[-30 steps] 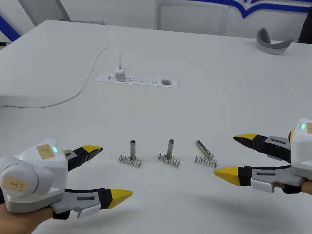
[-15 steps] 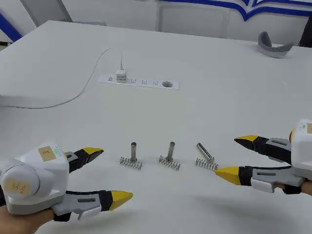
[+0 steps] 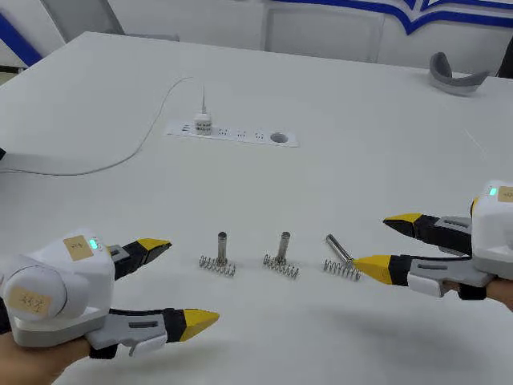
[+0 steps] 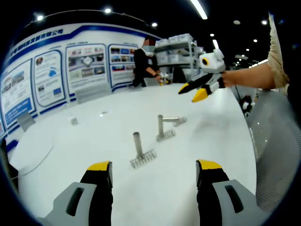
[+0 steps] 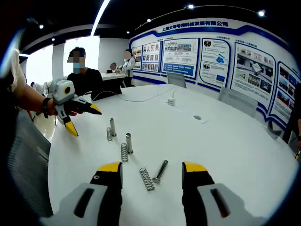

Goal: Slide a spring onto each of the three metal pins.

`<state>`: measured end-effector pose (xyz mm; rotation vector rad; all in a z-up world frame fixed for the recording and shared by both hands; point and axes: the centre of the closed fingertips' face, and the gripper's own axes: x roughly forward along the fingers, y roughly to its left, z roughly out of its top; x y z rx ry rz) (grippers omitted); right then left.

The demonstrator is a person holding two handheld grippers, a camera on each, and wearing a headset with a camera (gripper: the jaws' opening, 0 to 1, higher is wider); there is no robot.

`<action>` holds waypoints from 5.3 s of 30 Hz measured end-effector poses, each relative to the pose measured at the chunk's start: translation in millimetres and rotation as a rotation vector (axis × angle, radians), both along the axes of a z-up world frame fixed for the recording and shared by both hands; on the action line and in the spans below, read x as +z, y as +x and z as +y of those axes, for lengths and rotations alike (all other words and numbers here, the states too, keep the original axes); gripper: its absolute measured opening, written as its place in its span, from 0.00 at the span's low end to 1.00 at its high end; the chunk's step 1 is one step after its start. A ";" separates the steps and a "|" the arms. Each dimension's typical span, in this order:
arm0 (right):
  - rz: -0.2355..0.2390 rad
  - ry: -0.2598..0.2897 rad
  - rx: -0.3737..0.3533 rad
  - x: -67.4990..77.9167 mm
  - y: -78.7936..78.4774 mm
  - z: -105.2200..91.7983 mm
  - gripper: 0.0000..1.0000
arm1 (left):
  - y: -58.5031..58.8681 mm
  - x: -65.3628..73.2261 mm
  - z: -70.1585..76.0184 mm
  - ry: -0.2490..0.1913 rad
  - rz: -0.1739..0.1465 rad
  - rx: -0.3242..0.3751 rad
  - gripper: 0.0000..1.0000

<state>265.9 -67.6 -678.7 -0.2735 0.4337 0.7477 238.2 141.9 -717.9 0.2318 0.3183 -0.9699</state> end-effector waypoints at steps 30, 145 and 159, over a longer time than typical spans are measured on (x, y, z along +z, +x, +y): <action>0.141 -0.154 -0.173 -33.5 52.3 5.4 0.25 | -2.3 -2.4 -6.1 -0.010 0.005 -0.002 0.73; 0.205 -0.098 -0.284 -25.7 29.8 6.0 0.10 | -6.3 8.4 -7.8 -0.025 -0.018 0.008 0.70; 0.185 -0.089 -0.225 -21.5 14.9 -11.9 0.14 | -6.8 10.5 -8.0 -0.024 -0.024 0.008 0.70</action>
